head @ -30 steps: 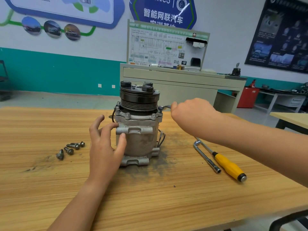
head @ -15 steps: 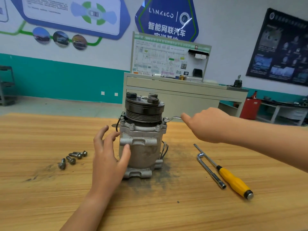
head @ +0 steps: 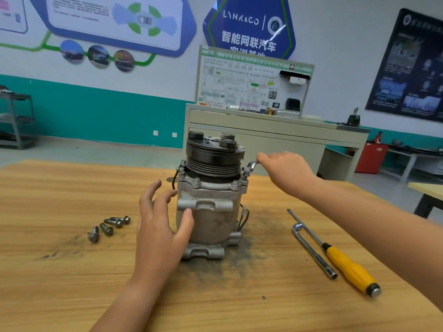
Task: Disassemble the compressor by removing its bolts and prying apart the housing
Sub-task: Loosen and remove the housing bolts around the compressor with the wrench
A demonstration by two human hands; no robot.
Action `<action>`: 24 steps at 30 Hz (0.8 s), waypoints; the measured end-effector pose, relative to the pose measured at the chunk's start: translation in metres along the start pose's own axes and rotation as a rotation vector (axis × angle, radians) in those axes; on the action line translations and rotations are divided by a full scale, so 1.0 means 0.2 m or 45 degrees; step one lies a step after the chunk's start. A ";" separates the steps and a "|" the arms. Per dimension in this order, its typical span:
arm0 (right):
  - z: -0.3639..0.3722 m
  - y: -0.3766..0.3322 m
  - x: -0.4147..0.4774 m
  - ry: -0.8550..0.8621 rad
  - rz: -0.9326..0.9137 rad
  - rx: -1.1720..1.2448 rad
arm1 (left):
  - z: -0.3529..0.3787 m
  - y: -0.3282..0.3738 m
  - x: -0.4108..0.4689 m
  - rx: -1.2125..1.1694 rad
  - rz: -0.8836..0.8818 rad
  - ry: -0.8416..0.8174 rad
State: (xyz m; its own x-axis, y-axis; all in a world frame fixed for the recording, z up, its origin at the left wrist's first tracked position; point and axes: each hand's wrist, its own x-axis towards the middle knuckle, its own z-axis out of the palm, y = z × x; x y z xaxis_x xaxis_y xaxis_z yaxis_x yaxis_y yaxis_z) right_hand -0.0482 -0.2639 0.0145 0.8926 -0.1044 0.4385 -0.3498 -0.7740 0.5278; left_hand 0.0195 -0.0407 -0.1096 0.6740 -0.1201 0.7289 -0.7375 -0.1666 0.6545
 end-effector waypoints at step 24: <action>-0.25 -0.01 -0.29 -0.120 0.084 -0.047 | -0.01 0.01 0.00 -0.011 -0.003 -0.001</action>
State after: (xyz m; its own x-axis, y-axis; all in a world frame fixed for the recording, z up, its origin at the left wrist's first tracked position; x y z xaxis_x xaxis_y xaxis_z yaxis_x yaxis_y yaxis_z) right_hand -0.1130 -0.2246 0.0236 0.8896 -0.2140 0.4035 -0.4172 -0.7404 0.5270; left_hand 0.0191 -0.0394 -0.1082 0.6760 -0.1206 0.7270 -0.7361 -0.1587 0.6581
